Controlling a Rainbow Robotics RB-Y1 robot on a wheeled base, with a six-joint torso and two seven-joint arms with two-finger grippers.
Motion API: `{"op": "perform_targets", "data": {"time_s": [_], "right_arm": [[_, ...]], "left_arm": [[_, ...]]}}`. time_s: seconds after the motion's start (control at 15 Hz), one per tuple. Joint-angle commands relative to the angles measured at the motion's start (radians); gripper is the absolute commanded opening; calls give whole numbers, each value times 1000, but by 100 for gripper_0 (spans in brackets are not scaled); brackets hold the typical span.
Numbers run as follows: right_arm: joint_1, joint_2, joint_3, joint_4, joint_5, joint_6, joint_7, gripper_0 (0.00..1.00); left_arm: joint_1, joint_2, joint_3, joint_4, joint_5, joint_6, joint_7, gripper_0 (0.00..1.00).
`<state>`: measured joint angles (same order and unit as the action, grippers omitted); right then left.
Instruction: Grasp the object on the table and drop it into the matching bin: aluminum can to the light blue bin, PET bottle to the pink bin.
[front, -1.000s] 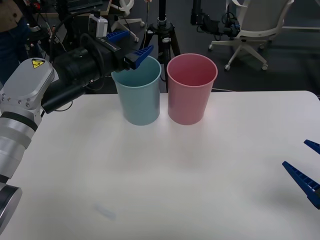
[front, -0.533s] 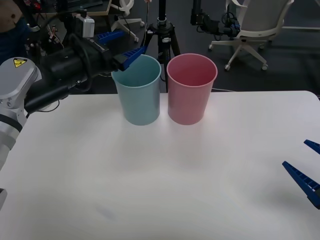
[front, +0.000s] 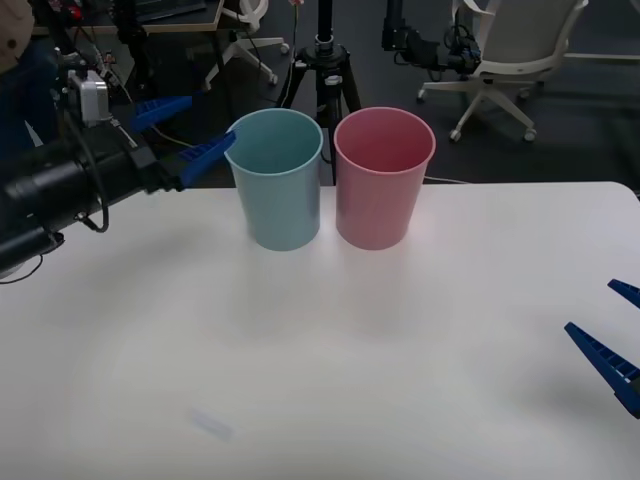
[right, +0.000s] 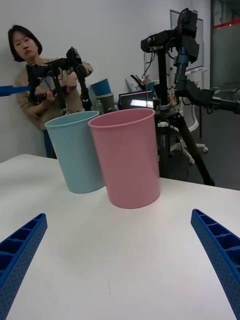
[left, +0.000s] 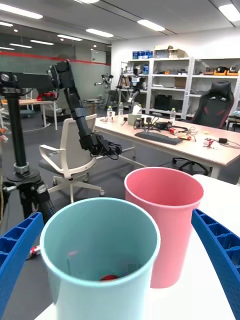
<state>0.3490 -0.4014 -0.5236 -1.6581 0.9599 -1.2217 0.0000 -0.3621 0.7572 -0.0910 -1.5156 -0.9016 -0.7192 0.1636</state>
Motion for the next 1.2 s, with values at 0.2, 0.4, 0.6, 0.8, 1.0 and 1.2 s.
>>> {"op": "perform_targets", "data": {"time_s": [0.2,0.4,0.6,0.8,1.0,1.2], "right_arm": [[0,0,0,0,0,0,0,100],[0,0,0,0,0,0,0,100],[0,0,0,0,0,0,0,100],[0,0,0,0,0,0,0,100],[0,0,0,0,0,0,0,100],[0,0,0,0,0,0,0,100]], "left_arm": [[176,4,154,-43,3,-144,-33,100],[288,-52,237,-49,0,-204,-115,100],[403,-96,284,-86,-20,-215,-162,100],[523,-230,413,-167,-157,-269,-157,100],[586,-306,491,-169,-200,-352,-165,100],[663,-311,504,-169,-172,-359,-185,100]]}}
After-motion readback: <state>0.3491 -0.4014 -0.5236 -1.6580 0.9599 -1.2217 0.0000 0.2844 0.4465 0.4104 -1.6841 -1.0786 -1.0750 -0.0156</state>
